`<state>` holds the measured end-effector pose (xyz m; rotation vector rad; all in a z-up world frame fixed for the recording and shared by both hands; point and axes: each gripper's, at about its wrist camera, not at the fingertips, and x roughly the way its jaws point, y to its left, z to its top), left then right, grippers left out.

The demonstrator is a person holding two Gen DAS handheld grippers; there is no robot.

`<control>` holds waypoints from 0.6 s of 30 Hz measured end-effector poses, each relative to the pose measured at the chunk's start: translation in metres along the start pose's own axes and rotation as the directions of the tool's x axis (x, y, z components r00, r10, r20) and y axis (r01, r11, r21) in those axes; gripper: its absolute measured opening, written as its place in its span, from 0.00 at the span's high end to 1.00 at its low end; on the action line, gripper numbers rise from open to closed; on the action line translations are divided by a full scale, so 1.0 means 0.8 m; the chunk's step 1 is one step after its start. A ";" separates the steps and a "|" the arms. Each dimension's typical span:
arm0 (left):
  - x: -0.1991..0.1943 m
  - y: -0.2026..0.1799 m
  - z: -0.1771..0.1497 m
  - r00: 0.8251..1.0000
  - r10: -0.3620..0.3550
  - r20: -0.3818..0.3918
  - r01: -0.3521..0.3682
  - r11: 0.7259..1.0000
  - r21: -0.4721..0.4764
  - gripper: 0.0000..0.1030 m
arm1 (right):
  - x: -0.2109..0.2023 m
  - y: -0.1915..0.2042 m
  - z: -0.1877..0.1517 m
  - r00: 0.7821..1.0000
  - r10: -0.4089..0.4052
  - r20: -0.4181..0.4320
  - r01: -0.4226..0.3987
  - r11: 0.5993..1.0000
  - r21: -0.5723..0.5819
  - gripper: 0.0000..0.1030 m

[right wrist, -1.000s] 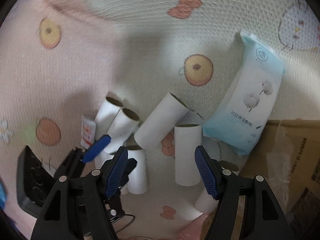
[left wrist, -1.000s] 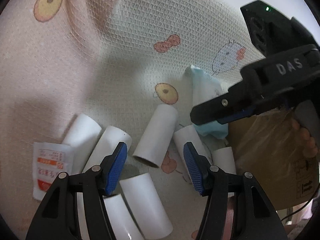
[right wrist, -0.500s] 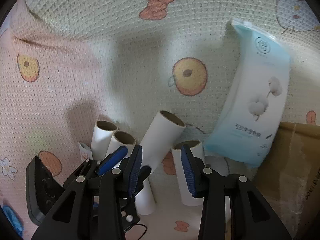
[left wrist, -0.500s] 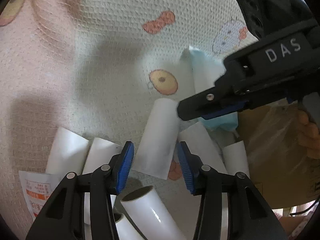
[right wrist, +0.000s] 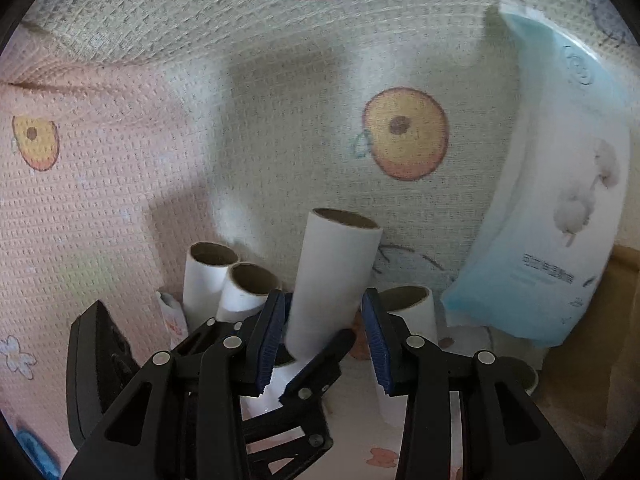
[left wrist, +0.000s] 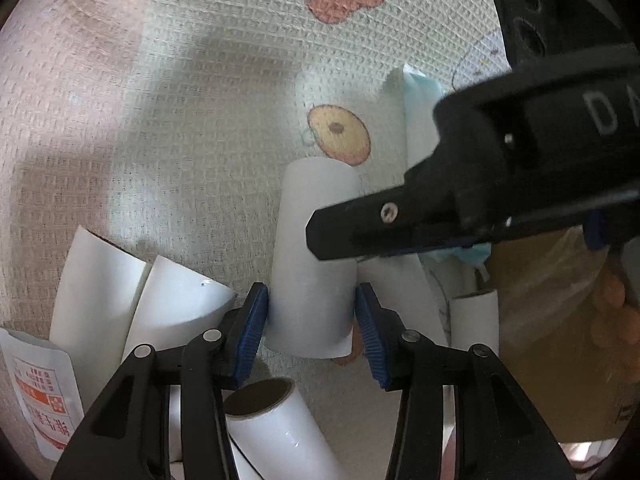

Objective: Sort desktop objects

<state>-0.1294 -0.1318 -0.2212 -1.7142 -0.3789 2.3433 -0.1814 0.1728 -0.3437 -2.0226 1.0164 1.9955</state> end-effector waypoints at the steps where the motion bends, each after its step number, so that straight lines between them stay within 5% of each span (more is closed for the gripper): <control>1: -0.002 0.000 -0.002 1.000 -0.010 0.010 0.010 1.000 -0.014 0.53 | 0.002 0.000 -0.002 1.000 0.005 -0.001 -0.005 1.000 0.005 0.64; 10: -0.026 -0.004 -0.023 0.993 -0.084 0.079 0.092 0.991 -0.097 0.53 | 0.021 -0.005 -0.010 0.998 0.049 -0.039 -0.047 0.998 0.051 0.64; 18: -0.072 -0.047 -0.049 0.980 -0.017 0.198 0.034 0.996 -0.083 0.54 | 0.004 0.004 -0.026 0.996 0.091 0.001 -0.091 0.996 0.005 0.64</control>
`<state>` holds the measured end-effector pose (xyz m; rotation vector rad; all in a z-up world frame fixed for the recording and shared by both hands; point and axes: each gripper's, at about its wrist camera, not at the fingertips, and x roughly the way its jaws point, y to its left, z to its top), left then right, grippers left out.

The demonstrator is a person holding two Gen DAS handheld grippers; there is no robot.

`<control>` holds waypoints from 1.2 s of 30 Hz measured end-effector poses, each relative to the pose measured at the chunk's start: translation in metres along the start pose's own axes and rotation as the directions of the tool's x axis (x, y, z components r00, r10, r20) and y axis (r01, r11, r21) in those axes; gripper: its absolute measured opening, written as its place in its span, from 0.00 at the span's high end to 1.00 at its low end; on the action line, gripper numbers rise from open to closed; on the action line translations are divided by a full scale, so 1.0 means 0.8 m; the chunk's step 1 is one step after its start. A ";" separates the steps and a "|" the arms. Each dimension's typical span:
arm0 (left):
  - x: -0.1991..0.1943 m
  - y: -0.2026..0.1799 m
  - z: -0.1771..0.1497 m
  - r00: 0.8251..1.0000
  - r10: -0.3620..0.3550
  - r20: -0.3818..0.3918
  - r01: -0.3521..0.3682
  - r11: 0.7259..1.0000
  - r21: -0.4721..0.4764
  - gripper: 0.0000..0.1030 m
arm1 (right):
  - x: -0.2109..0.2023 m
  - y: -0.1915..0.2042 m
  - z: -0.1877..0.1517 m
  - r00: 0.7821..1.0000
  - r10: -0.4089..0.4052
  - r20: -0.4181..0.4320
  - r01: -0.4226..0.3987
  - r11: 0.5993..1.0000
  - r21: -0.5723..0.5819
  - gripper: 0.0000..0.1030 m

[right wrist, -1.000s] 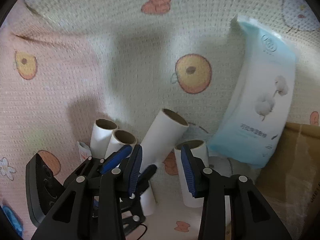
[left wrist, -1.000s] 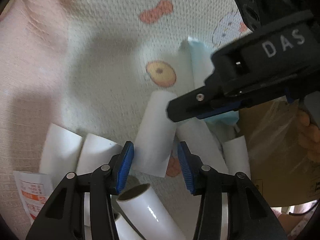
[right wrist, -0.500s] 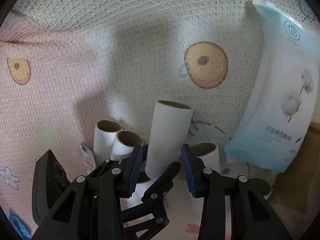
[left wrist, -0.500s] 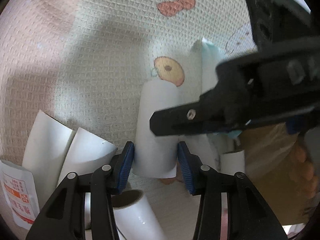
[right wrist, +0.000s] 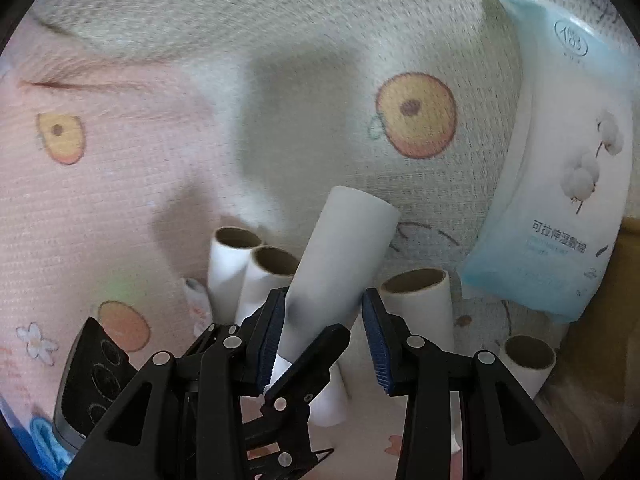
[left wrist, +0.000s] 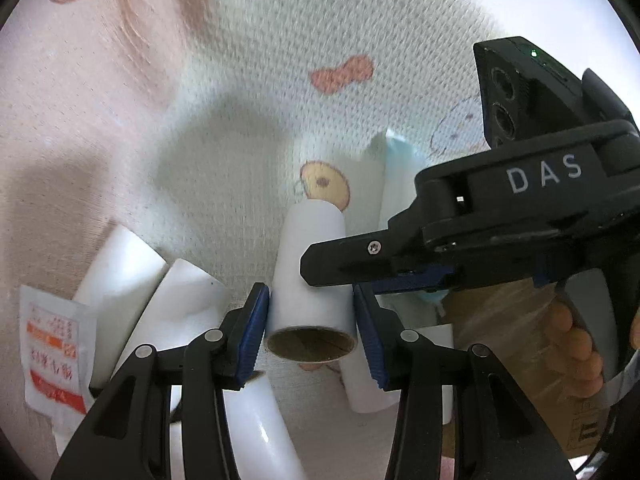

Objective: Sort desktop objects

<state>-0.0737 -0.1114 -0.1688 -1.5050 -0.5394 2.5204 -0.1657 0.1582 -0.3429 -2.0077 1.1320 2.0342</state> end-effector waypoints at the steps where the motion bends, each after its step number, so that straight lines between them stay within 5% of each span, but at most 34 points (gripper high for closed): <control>1: -0.008 -0.002 -0.002 1.000 0.001 0.013 -0.001 1.000 -0.005 0.54 | -0.005 0.003 -0.004 1.000 0.009 0.013 -0.009 1.000 -0.012 0.64; 13: -0.038 -0.004 0.018 0.991 0.005 0.135 0.006 0.996 -0.085 0.54 | -0.035 0.005 -0.038 0.991 0.123 0.044 -0.124 0.992 0.028 0.64; 22: -0.049 -0.040 0.009 0.964 0.085 0.253 -0.068 0.995 -0.073 0.54 | -0.063 0.021 -0.068 0.974 0.182 0.136 -0.181 0.983 -0.025 0.63; 36: -0.119 -0.104 0.000 0.917 0.094 0.387 -0.087 0.996 -0.036 0.54 | -0.154 0.027 -0.126 0.923 0.246 0.296 -0.223 0.969 -0.110 0.63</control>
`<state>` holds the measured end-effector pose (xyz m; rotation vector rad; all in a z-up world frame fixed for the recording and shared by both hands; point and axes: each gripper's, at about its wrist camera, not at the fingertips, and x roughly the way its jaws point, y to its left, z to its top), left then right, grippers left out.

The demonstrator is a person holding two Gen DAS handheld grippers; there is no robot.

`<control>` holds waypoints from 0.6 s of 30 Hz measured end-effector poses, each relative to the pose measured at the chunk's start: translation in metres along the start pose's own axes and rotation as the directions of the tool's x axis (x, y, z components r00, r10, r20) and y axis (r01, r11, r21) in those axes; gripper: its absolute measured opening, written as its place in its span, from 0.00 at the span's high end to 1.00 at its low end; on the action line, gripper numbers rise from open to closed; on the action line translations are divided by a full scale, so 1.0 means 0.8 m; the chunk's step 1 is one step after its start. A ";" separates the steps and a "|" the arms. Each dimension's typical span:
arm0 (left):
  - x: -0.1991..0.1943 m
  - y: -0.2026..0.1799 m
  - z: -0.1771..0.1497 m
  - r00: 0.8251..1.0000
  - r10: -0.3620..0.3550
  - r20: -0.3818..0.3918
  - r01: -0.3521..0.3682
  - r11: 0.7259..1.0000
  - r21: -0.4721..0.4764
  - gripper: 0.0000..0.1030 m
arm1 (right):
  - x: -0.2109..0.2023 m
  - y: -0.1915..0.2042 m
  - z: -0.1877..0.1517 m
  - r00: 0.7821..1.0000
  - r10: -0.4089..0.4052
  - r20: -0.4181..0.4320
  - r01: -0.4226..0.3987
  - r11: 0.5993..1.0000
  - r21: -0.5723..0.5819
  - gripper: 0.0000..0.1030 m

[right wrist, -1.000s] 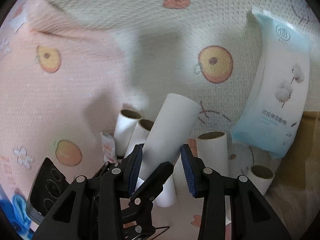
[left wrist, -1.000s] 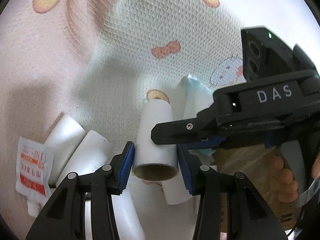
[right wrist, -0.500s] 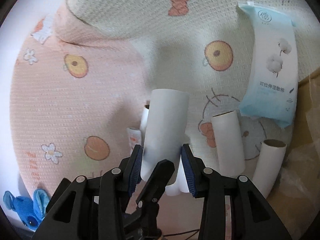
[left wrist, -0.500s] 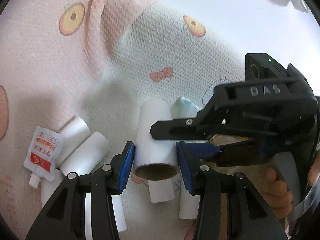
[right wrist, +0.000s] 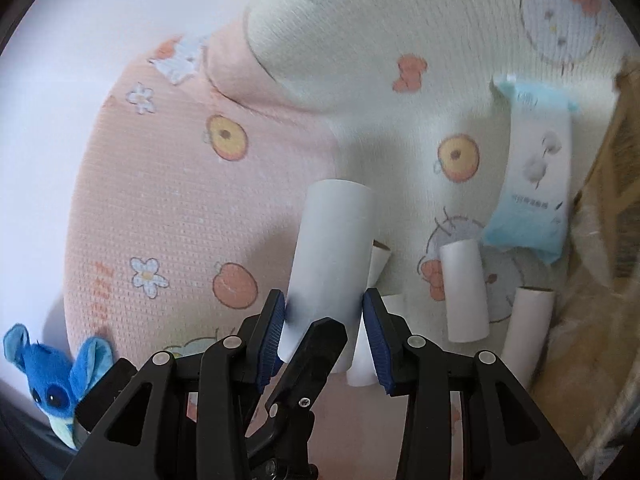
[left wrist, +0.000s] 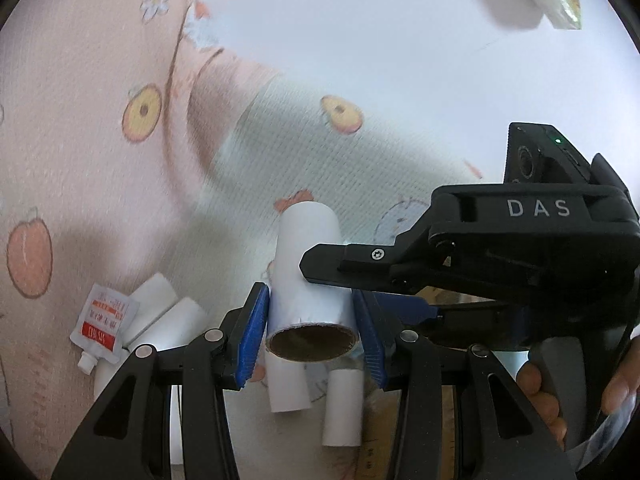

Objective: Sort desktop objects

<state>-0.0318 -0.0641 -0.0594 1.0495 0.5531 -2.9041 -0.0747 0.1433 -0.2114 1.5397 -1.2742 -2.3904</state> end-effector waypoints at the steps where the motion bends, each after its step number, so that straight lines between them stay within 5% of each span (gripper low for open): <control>1: -0.004 -0.004 0.001 1.000 -0.004 0.003 0.004 1.000 0.011 0.54 | -0.008 0.003 -0.001 1.000 0.005 0.011 -0.004 1.000 -0.014 0.63; 18: 0.009 -0.140 0.001 0.991 -0.132 -0.020 0.133 0.984 0.118 0.54 | -0.152 -0.036 -0.020 0.982 -0.022 0.189 0.019 1.000 0.018 0.63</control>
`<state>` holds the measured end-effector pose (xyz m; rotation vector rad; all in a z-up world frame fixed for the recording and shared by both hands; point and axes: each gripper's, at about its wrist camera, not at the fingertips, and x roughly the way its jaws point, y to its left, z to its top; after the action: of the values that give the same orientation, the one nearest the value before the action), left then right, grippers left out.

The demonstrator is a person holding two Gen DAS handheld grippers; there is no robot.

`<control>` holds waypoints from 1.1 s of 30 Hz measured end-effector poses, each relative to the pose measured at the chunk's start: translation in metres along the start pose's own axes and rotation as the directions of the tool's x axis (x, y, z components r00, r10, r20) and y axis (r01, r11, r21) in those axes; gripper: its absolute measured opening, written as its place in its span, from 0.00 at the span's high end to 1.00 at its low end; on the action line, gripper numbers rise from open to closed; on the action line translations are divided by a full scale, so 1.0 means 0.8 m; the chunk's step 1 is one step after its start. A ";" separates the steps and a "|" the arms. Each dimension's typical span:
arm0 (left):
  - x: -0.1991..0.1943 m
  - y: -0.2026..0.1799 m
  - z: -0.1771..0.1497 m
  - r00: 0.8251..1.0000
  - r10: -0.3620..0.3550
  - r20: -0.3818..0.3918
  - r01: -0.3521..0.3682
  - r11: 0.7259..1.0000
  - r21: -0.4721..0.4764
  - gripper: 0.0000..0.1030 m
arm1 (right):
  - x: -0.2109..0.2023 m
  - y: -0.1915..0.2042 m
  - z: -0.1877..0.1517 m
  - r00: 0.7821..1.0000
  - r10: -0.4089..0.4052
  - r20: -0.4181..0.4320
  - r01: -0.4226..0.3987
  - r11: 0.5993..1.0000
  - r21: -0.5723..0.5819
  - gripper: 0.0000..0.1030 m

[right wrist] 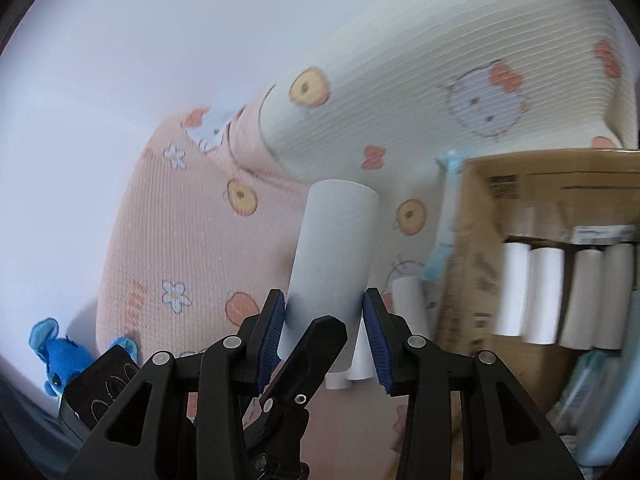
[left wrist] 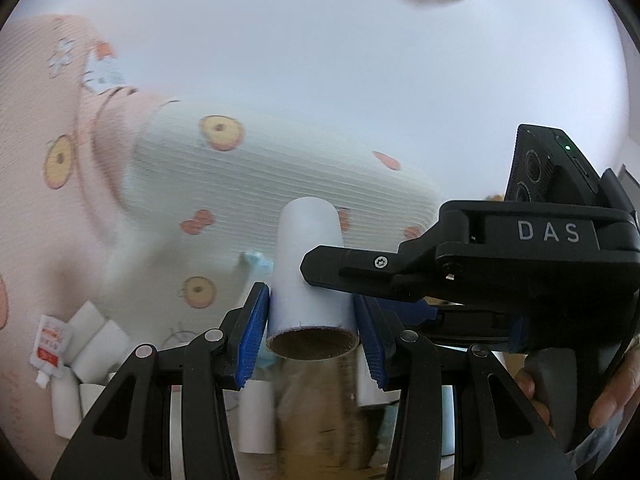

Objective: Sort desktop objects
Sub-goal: 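Carry the held tube into the cardboard box beside the white rolls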

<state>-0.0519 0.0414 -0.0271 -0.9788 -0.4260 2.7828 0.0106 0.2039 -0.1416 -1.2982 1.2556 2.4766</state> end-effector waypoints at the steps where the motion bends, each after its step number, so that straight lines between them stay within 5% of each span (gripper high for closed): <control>1: 0.002 -0.007 0.000 1.000 -0.007 -0.003 0.007 1.000 0.006 0.54 | -0.010 -0.006 0.000 1.000 -0.006 0.013 0.006 1.000 0.000 0.63; 19: 0.072 -0.118 -0.025 0.983 -0.090 -0.161 0.108 0.988 0.112 0.54 | -0.106 -0.108 -0.006 0.990 -0.106 0.094 0.094 0.988 0.127 0.63; 33: 0.125 -0.122 -0.037 0.925 -0.120 -0.359 0.141 0.990 0.031 0.54 | -0.098 -0.158 -0.003 0.982 -0.186 -0.006 0.183 0.960 0.210 0.63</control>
<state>-0.1050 0.1642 -0.0774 -1.3537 -0.3419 2.4133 0.1139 0.3081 -0.1662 -1.2781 1.2868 2.1580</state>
